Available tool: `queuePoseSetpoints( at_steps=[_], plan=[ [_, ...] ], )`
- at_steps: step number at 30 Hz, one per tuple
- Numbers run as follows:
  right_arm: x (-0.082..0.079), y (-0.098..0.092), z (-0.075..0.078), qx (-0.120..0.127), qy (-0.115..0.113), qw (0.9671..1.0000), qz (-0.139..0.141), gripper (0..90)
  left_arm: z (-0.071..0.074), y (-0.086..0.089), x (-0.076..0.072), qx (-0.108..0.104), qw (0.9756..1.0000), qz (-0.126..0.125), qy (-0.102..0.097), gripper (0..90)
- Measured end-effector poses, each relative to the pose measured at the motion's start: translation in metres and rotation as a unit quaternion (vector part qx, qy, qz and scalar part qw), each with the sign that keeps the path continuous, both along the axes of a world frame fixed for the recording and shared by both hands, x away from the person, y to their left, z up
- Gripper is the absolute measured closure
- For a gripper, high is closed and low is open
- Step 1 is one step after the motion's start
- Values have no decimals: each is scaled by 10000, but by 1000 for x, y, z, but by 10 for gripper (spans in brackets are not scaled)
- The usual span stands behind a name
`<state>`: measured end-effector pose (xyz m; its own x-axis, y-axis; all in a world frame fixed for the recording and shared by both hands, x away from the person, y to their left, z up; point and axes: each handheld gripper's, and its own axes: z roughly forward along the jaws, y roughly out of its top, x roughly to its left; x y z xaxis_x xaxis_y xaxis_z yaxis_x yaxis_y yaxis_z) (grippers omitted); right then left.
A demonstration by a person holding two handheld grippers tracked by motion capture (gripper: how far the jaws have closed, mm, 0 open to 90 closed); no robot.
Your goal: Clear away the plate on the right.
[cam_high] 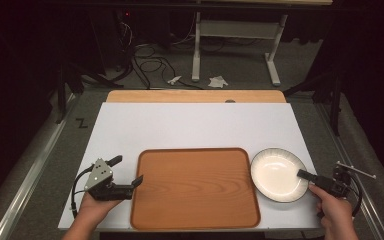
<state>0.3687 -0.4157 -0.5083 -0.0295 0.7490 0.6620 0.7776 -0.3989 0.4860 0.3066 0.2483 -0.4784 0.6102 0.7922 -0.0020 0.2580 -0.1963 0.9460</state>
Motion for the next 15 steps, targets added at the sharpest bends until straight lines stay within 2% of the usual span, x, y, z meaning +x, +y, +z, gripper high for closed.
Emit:
queuePoseSetpoints(
  at_steps=[5,15],
  plan=[
    [-3,2,7,-173,-159,9997,-45,848,1,2,-3,-15,10000,-17,-31,43],
    [-8,-1,15,-22,-375,9992,-139,847,2,2,-3,-45,10000,-19,-65,43]
  ],
)
